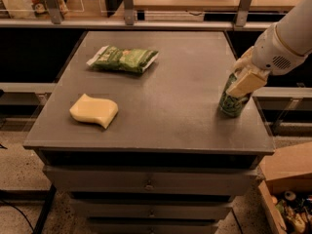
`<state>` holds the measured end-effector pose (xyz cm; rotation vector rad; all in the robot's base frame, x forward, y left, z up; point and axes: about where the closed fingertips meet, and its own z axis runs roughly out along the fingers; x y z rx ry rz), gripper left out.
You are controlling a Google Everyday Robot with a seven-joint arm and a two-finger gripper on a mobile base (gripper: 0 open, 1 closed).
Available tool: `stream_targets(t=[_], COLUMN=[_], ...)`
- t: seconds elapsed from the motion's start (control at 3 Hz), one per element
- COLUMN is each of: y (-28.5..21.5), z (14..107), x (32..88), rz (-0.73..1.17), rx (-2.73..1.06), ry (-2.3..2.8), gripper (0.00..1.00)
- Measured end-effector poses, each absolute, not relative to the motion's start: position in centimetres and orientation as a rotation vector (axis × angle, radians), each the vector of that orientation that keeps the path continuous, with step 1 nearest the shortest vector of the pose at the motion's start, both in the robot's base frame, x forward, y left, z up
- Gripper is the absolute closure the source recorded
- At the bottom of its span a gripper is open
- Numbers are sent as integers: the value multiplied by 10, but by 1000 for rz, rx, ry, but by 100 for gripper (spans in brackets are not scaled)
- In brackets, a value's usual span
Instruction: Move green can near green jalapeno chip bag
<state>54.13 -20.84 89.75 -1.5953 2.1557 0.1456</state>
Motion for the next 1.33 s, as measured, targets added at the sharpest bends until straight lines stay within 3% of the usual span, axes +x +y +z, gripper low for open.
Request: stream_targets(t=[0.33,0.67,1.33], y=[-208,-207,-152], z=[899,899,945], x=[541,541,552], rz=[146,146,106], rx=[-1595,-1598,-1785], ry=[2156,2154,1988], gripper=[79,96,100])
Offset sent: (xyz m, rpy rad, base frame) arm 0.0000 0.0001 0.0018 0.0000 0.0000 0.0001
